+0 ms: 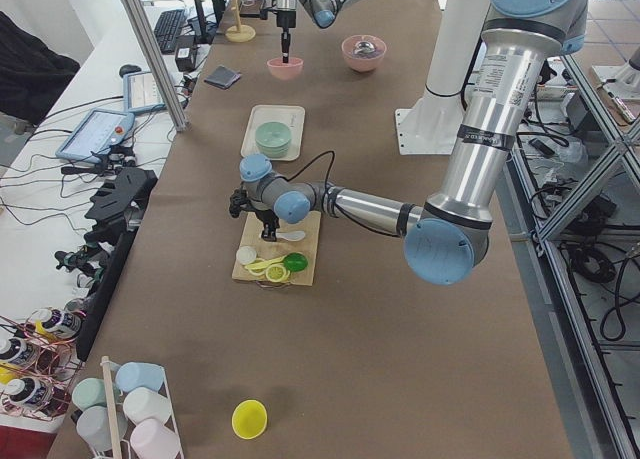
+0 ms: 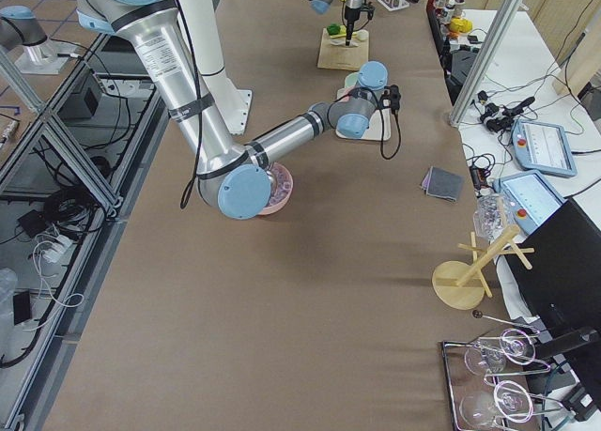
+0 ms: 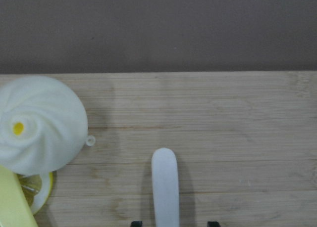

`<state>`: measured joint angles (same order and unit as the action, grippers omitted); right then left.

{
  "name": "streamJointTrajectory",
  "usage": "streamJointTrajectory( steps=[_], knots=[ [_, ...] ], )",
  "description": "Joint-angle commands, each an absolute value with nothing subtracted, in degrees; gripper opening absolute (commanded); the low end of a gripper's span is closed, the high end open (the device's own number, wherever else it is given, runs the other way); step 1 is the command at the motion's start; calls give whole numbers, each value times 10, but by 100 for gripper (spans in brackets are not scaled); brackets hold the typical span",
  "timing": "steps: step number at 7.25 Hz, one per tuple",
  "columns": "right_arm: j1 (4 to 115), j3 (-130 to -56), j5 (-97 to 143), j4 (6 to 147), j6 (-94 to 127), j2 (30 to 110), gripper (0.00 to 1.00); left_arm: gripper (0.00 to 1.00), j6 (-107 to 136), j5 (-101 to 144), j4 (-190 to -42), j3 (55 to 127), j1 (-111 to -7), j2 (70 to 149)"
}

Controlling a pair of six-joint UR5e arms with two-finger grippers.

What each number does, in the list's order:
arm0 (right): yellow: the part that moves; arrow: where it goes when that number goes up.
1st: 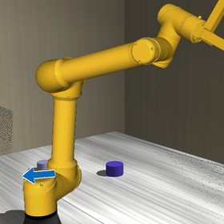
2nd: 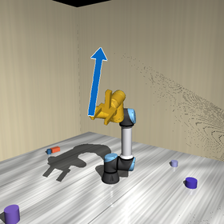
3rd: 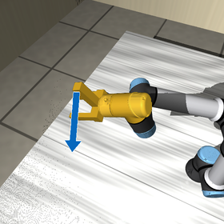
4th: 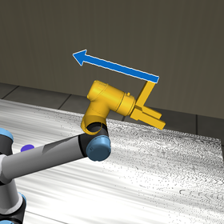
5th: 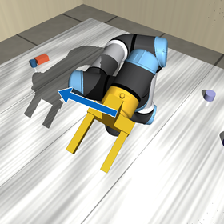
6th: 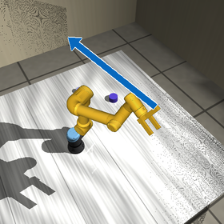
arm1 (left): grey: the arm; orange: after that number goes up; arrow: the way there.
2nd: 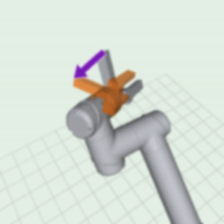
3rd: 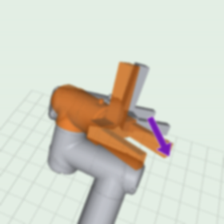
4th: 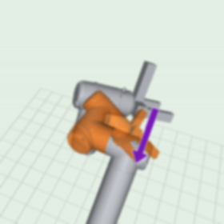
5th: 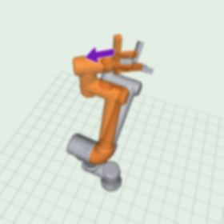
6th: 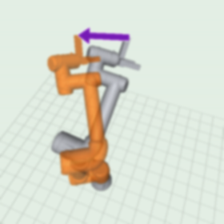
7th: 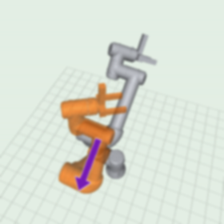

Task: Stack pink bowl on green and place spoon
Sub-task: 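Carry the pink bowl toward the green bowls on the tray with the right gripper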

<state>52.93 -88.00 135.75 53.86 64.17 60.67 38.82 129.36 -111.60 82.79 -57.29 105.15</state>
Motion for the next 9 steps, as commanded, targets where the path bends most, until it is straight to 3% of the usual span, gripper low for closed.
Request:
streamJointTrajectory(
  steps=[1, 4, 6, 7, 8, 9],
  knots=[
    [526, -882, 1354, 539, 646, 604, 0, 53, 388, 1294, -1116, 824, -572, 1052],
    [524, -882, 1354, 539, 646, 599, 0, 44, 389, 1294, -1115, 821, -570, 1053],
    [524, -882, 1354, 539, 646, 599, 0, 14, 393, 1293, -1115, 822, -570, 1053],
    [524, -885, 1354, 538, 650, 599, 0, 10, 396, 1291, -1114, 823, -570, 1055],
    [524, -903, 1354, 538, 675, 598, 0, 0, 408, 1272, -1114, 830, -571, 1054],
    [524, -912, 1354, 538, 682, 598, 0, 0, 405, 1280, -1113, 843, -573, 1051]
  ],
)
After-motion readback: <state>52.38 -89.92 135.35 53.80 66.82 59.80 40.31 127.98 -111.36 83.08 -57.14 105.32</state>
